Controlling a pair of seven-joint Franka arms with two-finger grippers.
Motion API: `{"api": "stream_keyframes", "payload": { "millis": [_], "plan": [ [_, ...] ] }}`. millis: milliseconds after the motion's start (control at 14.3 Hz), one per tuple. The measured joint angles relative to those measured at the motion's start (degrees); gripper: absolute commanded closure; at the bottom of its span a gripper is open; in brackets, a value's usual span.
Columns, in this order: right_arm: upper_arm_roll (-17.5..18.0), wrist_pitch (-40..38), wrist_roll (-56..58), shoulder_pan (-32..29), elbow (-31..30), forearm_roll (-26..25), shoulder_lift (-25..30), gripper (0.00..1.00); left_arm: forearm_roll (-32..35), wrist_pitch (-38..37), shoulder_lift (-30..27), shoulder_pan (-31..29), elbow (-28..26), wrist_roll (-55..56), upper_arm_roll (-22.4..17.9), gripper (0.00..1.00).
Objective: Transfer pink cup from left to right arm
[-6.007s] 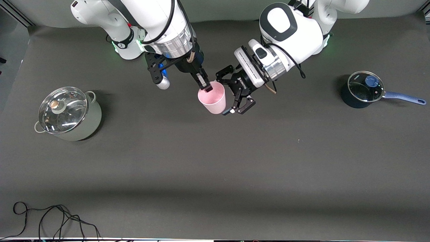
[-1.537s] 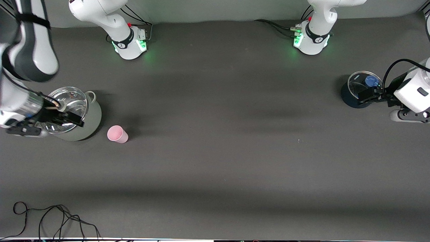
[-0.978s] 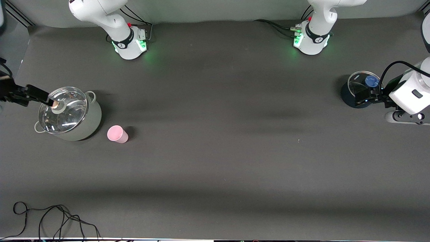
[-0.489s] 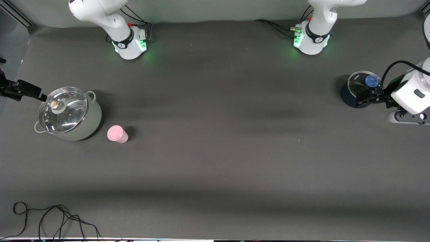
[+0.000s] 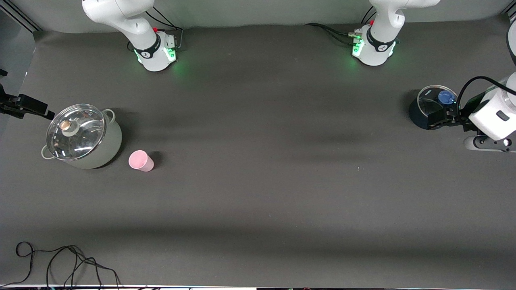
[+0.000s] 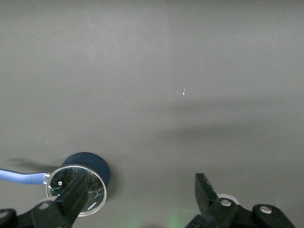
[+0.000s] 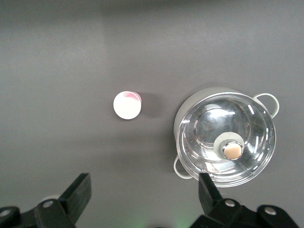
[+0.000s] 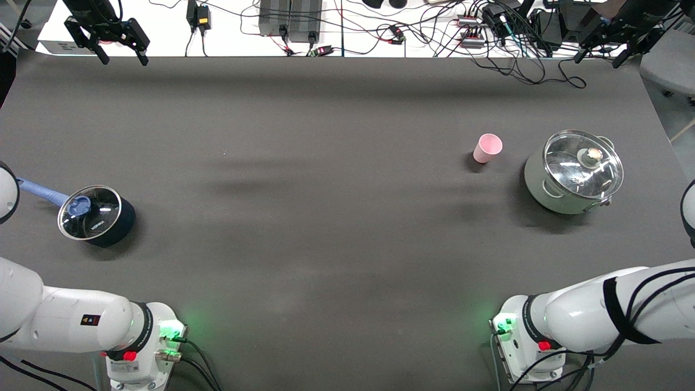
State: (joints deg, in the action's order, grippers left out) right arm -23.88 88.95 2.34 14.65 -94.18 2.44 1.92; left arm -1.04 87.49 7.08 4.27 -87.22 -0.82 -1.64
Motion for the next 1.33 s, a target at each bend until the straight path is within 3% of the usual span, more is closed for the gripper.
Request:
{"api": "stream_keyframes", "payload": {
  "millis": [210,419,768,1327],
  "plan": [
    [8.39,-0.01,0.0,-8.08,0.17,0.0,0.1,0.0,0.01,0.0,0.01,0.0,0.12,0.0,-0.01,0.0],
    [12.42,-0.06,0.0,-11.28,0.43,0.0,0.23,0.0,0.01,0.01,0.01,0.0,0.15,0.0,-0.02,0.0],
    [17.71,0.13,0.0,-16.44,0.51,0.0,0.81,0.0,0.02,0.01,0.01,0.0,0.15,0.0,-0.04,0.0],
    [22.97,2.28,0.0,-19.05,-2.71,0.0,1.96,0.0,0.02,0.01,0.01,0.0,0.17,0.0,-0.06,0.0]
  ]
}}
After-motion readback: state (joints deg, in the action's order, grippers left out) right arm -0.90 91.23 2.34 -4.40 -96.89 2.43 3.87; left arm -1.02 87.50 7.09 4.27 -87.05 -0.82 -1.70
